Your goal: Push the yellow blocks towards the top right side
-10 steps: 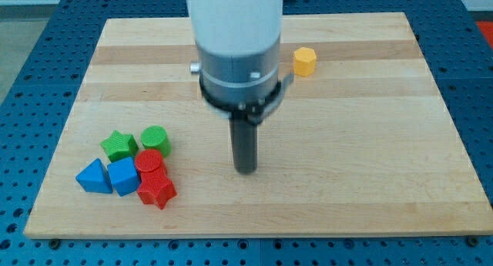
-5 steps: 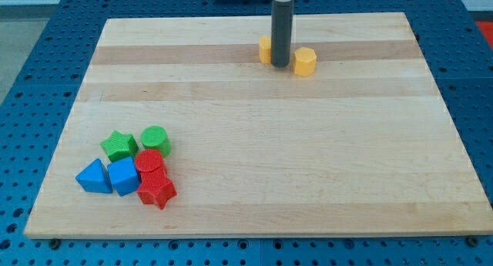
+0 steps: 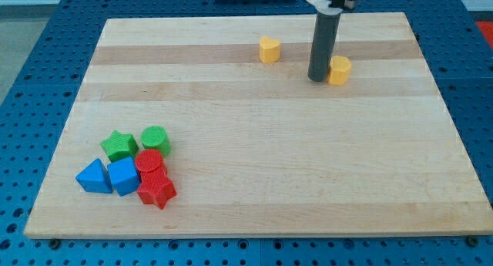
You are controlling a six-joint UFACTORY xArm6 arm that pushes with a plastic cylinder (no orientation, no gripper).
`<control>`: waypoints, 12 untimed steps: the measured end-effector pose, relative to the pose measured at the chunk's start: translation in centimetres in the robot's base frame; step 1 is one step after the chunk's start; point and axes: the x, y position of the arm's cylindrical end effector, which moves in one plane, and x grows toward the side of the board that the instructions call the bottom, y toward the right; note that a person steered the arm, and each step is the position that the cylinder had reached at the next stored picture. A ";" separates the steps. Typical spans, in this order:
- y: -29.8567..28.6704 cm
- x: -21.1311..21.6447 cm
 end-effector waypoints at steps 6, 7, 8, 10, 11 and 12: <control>10.6 -3.9; 11.9 -3.9; 12.3 -4.4; 12.3 -8.5; 12.3 -10.8; 12.3 -12.1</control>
